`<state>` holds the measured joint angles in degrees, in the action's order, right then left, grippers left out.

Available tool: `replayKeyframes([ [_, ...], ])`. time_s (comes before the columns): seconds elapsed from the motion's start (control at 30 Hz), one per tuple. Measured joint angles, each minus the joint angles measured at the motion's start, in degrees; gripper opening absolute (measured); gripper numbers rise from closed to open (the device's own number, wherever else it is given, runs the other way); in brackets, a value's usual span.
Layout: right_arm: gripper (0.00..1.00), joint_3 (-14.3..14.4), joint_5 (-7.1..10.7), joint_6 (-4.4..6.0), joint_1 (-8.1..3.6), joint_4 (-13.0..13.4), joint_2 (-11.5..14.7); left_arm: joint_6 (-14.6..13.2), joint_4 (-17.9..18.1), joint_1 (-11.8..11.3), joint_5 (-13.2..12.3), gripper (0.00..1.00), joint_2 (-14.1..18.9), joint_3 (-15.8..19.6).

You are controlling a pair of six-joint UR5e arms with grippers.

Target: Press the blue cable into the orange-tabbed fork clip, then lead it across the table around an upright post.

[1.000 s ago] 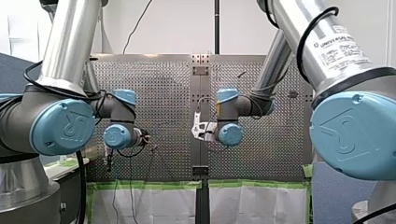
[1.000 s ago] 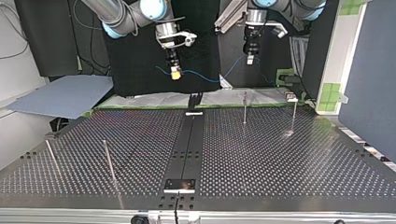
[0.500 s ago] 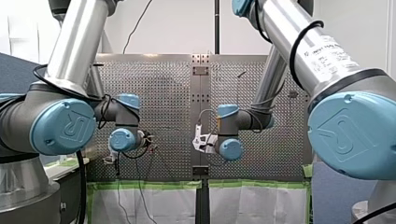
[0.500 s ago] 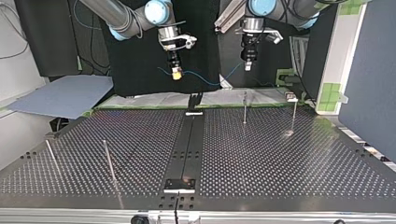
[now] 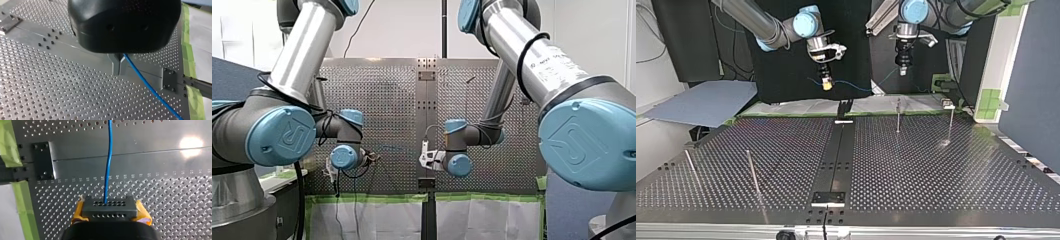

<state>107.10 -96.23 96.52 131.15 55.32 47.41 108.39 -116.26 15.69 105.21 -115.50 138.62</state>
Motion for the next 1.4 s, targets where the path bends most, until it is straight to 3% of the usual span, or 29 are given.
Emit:
replayKeyframes([
  [0.3,0.00,-3.06,5.19,0.00,-1.03,-3.74,-0.18,1.45,-1.82,-1.34,-1.14,0.00,-0.87,-3.02],
  [0.47,0.00,-3.64,7.51,-0.09,-1.28,-4.57,-0.64,1.82,-2.00,-2.07,-1.47,0.00,-3.27,-5.05],
  [0.6,0.00,-4.72,9.00,-0.84,-1.30,-5.33,-2.52,1.88,-1.55,-2.63,-1.05,0.00,-5.62,-6.39],
  [0.7,0.00,-5.28,9.38,-1.19,-1.41,-5.65,-3.96,1.82,-1.25,-3.02,-0.25,0.00,-7.24,-6.86],
  [0.9,0.00,-6.47,9.60,-0.91,-2.02,-5.38,-5.80,1.51,-1.00,-3.88,0.58,0.00,-9.83,-7.69],
  [1.13,0.00,-8.92,9.67,-0.92,-2.79,-5.51,-9.41,0.99,-1.18,-4.52,-1.17,0.00,-10.60,-9.63],
  [1.4,0.00,-11.13,9.73,-1.35,-3.75,-6.11,-11.62,1.10,-2.68,-4.84,-2.64,0.00,-13.17,-12.11],
])
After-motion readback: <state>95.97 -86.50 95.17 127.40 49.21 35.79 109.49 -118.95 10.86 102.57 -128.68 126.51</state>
